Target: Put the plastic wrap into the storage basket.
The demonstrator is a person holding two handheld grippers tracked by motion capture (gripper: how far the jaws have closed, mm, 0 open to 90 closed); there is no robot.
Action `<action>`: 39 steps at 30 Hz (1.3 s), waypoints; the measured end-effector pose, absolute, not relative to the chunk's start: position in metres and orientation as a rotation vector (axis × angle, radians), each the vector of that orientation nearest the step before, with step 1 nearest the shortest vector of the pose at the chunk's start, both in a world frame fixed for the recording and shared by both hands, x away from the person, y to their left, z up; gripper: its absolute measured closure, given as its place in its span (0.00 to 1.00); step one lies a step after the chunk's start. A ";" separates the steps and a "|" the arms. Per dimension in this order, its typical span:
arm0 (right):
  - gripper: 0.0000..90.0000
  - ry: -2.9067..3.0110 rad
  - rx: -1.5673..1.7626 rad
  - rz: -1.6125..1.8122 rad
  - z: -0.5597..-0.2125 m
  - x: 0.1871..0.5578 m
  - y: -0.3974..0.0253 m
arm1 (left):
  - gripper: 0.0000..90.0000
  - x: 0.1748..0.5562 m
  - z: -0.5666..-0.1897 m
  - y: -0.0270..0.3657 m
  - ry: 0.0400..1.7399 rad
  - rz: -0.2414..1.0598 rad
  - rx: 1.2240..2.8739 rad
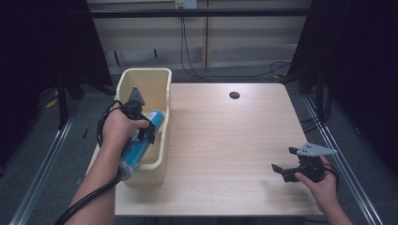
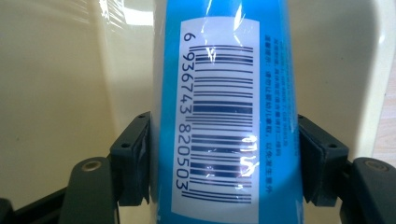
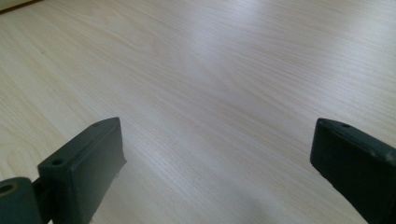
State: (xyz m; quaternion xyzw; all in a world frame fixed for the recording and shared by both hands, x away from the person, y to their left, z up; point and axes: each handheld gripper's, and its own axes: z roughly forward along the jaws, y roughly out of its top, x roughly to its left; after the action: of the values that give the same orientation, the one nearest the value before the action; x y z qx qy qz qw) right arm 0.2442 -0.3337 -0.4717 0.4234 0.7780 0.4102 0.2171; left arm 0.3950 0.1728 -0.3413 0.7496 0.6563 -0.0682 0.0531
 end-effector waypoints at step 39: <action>0.03 2.174 1.154 1.118 -0.473 0.245 -0.332 | 0.35 0.405 -0.344 0.163 1.991 -0.203 2.357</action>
State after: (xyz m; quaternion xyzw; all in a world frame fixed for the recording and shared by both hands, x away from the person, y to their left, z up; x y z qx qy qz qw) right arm 0.2445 -0.3317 -0.4735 0.4168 0.7850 0.4037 0.2170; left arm 0.4054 0.1631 -0.3436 0.7620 0.6437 -0.0656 0.0249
